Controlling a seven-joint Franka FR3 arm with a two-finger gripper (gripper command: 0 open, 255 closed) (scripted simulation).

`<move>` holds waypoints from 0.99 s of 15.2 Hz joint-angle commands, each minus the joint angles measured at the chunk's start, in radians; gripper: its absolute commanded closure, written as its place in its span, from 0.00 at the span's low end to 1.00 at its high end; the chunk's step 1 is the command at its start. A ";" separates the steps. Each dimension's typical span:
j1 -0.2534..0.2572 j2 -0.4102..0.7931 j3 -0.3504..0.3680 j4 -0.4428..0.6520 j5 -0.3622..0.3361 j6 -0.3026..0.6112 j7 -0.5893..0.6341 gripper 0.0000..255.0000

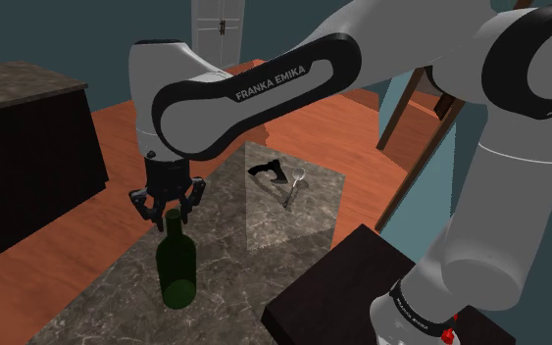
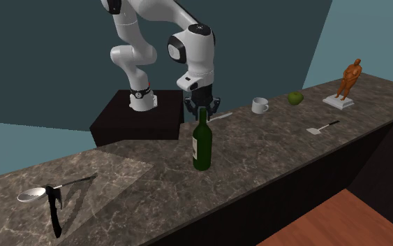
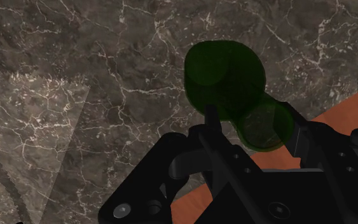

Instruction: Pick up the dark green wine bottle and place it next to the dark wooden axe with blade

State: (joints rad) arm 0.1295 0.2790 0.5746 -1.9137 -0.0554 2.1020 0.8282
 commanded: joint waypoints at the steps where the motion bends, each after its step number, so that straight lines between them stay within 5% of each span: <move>1: 0.000 0.000 0.000 0.000 0.000 0.000 0.000 1.00; 15: -0.009 -0.047 0.010 0.055 0.029 -0.096 -0.012 1.00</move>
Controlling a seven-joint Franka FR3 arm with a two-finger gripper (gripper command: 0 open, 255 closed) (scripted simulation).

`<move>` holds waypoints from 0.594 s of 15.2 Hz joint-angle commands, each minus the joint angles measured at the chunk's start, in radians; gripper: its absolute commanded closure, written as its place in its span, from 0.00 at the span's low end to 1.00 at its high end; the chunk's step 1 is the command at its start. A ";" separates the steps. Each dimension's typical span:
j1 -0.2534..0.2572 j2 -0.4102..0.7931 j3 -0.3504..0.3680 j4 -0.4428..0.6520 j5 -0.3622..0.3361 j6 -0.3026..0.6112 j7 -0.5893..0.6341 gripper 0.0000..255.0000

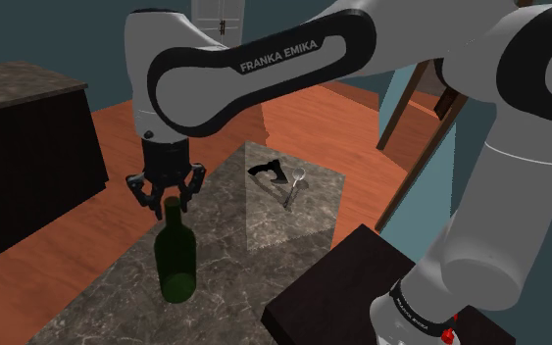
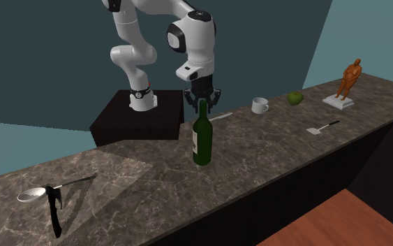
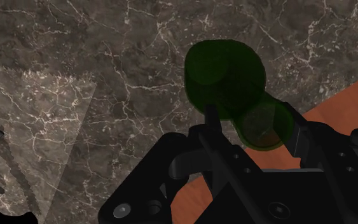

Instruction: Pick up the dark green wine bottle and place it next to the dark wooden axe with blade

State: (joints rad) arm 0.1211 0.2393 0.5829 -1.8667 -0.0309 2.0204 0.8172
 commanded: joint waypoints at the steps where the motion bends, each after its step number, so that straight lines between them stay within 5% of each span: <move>1: -0.002 -0.012 0.002 0.016 0.007 -0.026 -0.002 1.00; 9: -0.007 -0.044 0.008 0.088 0.026 -0.126 -0.008 1.00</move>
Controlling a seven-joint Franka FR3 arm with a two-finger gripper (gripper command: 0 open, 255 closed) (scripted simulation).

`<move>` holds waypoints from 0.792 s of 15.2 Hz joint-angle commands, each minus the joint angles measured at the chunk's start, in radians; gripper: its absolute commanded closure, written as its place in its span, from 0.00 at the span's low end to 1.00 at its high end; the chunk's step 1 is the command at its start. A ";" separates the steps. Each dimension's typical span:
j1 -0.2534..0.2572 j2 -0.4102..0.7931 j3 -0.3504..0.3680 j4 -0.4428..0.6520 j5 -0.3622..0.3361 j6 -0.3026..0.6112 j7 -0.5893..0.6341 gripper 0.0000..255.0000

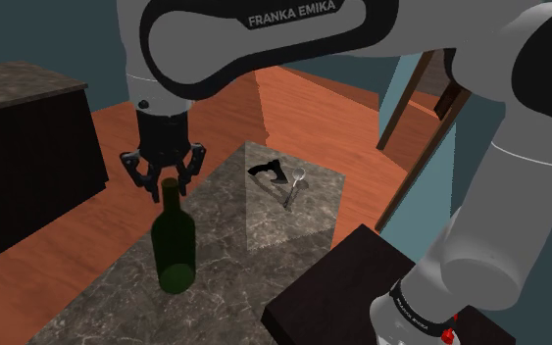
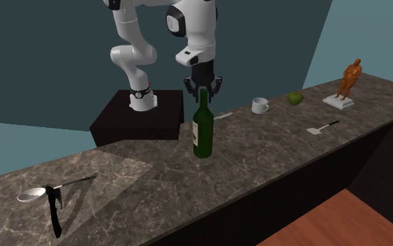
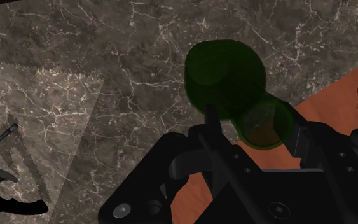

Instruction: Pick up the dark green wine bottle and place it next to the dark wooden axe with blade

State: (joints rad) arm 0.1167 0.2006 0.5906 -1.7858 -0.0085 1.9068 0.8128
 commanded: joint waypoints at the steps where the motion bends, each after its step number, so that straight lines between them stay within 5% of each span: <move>1: -0.003 -0.009 0.000 0.017 0.005 -0.025 -0.003 1.00; 12: -0.002 -0.026 0.004 0.146 0.014 -0.168 0.000 1.00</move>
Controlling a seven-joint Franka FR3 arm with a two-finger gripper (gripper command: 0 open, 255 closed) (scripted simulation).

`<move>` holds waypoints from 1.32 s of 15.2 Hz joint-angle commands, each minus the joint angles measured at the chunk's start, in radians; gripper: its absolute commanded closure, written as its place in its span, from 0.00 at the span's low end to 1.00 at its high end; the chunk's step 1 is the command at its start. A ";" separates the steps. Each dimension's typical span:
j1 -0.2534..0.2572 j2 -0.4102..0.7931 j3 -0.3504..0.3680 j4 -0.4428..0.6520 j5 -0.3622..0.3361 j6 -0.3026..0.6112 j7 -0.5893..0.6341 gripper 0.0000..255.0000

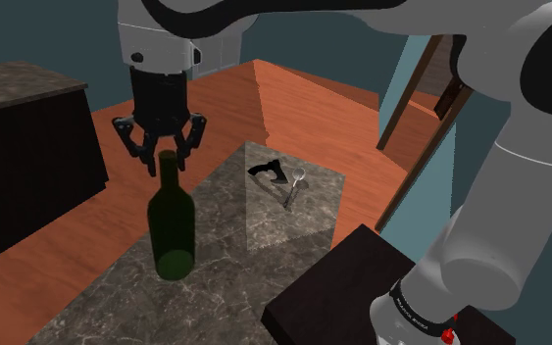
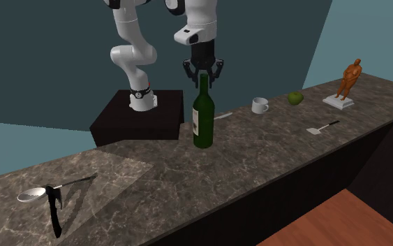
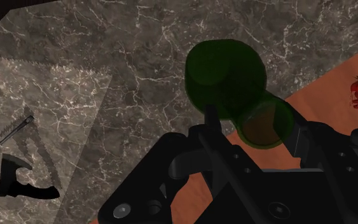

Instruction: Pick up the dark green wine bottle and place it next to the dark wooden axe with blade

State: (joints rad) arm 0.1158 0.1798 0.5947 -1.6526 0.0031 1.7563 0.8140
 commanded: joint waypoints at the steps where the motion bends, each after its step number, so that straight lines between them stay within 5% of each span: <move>1: 0.000 -0.005 0.001 0.027 0.003 -0.031 0.000 1.00; 10: 0.009 0.009 0.004 0.163 -0.005 -0.155 0.013 1.00; 20: -0.154 -0.122 -0.101 0.029 0.059 -0.152 -0.253 1.00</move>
State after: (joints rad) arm -0.0238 0.0723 0.5049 -1.6066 0.0555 1.6020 0.5884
